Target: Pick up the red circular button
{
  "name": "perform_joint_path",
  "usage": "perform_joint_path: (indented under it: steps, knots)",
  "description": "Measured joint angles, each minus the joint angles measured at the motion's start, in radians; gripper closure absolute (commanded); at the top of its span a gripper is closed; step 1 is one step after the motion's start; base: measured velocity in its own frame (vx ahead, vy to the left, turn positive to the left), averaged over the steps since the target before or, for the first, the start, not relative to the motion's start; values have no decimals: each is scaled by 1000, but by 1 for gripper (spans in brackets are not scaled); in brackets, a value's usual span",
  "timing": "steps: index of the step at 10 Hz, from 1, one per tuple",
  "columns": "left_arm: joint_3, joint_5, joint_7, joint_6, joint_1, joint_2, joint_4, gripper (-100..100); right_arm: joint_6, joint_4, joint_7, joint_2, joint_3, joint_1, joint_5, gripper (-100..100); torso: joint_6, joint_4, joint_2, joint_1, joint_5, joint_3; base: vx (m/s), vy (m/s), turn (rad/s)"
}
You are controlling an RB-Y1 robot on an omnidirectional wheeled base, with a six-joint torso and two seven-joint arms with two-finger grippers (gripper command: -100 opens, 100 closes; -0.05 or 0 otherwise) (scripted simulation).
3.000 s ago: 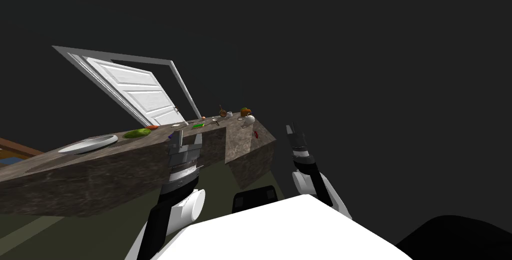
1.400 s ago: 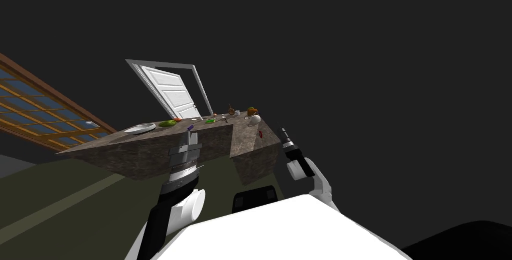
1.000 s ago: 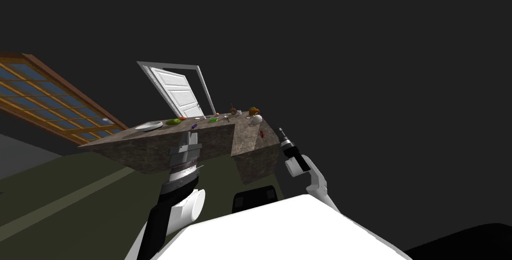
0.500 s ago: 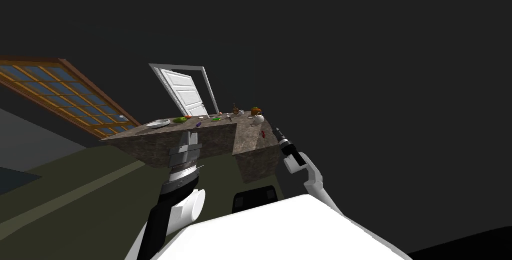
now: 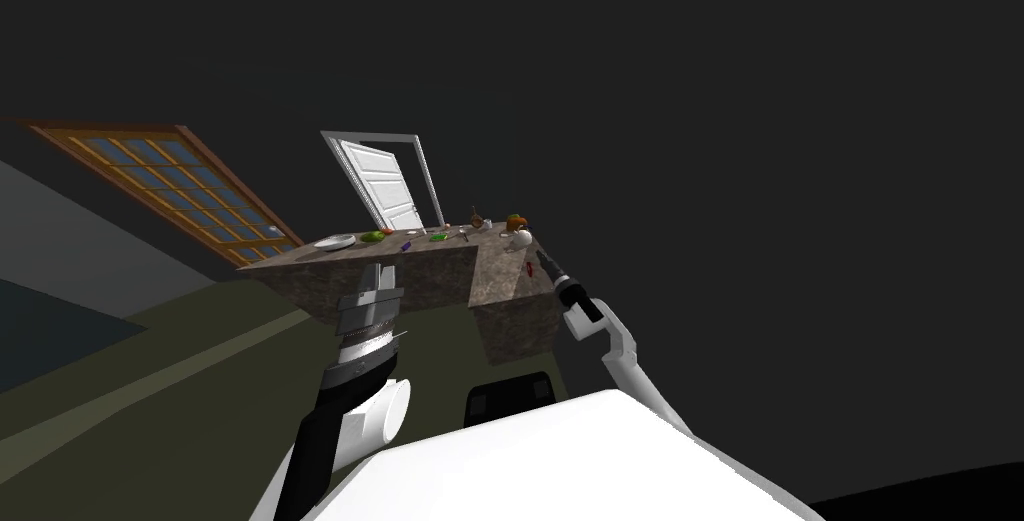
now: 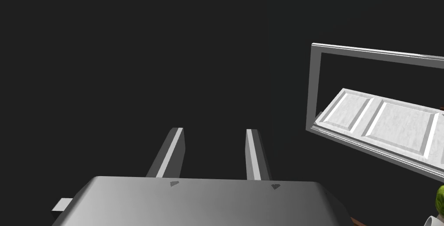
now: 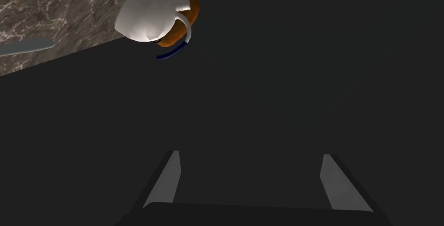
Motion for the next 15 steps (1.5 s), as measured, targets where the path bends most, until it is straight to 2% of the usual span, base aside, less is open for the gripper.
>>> perform_joint_path:
  steps: [5, 6, 11, 12, 15]
  knots:
    - [0, 0, 0, 0, 0, 0, 0, 0, 123, 60, 68, -25, 17, -73, -13, -100, 1, 0, 0, 0, 0, 0, -11, -17, 95]
    - [0, 0, 0, 0, 0, 0, 0, 0, 150, 83, 84, -30, 21, -98, -15, -100, 0, 0, 0, 0, 0, 0, -10, -19, 66]
    - [0, 0, 0, 0, 0, 0, 0, 0, 275, 131, 151, -57, 39, -156, -28, -100, 1, 0, 0, 0, 0, 0, -10, -17, 86]
    - [0, 0, 0, 0, 0, 0, 0, 0, 300, 159, 166, -67, 42, -183, -35, -100, 0, 0, 0, 0, 0, 0, -11, -15, 78]
    - [0, 0, 0, 0, 0, 0, 0, 0, 371, 179, 205, -75, 54, -209, -34, -100, 1, 0, 0, 0, 0, 0, -12, -13, 100]
